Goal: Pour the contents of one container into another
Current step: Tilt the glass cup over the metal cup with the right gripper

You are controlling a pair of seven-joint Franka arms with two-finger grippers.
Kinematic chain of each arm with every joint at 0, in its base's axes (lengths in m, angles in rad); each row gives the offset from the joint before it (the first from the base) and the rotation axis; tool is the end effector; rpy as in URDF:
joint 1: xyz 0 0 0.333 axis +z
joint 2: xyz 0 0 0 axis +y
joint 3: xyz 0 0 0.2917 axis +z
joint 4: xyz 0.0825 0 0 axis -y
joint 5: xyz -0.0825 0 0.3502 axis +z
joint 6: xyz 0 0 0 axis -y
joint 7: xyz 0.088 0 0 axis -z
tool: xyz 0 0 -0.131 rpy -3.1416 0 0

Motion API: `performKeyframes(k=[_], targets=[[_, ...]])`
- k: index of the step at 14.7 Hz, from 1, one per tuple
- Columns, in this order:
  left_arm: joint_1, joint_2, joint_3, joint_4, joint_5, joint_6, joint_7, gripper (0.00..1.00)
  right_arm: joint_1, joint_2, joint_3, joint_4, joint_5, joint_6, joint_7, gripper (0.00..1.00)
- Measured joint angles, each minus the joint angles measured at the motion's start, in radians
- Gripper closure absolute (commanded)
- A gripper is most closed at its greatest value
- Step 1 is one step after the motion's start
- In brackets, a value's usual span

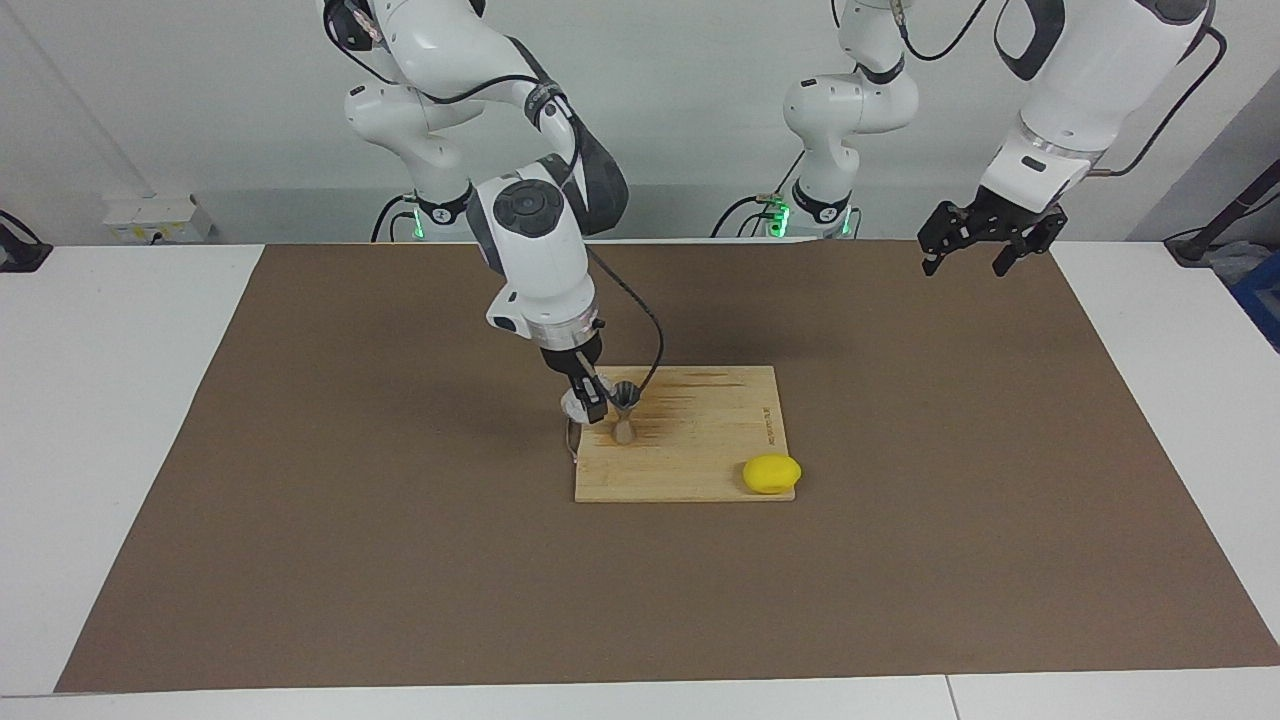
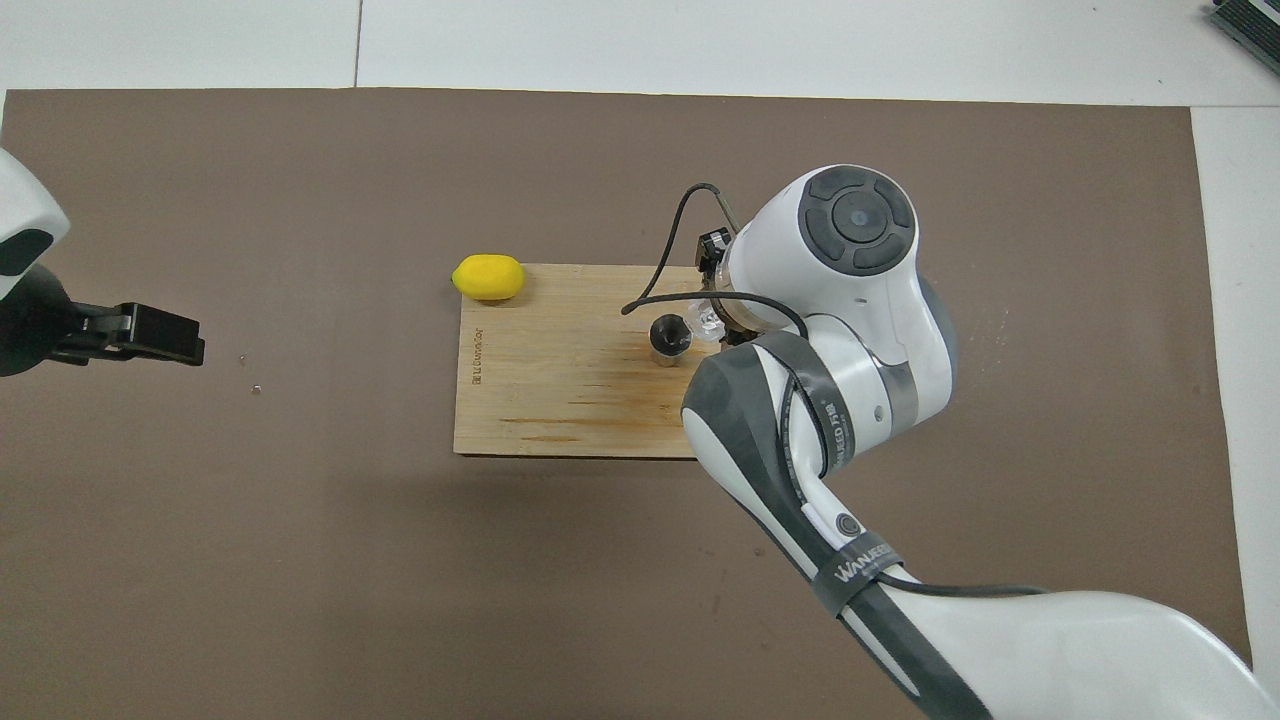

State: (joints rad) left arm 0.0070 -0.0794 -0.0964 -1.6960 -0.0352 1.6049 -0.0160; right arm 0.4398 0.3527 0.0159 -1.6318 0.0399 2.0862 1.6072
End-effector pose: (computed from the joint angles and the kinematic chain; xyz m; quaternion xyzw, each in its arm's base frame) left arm 0.4967 -0.0507 0.5645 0.9992 -0.0358 -0.0067 0.0134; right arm 0.5675 0.2802 0.3917 -0.8323 0.5516 -0.0085 0.0542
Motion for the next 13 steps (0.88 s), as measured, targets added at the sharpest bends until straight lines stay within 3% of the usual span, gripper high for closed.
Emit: performKeyframes(k=[13], targets=[[0.002, -0.005, 0.001, 0.011, 0.000, -0.012, 0.000, 0.00, 0.050, 0.004, 0.000, 0.002, -0.176, -0.006, 0.001, 0.83]])
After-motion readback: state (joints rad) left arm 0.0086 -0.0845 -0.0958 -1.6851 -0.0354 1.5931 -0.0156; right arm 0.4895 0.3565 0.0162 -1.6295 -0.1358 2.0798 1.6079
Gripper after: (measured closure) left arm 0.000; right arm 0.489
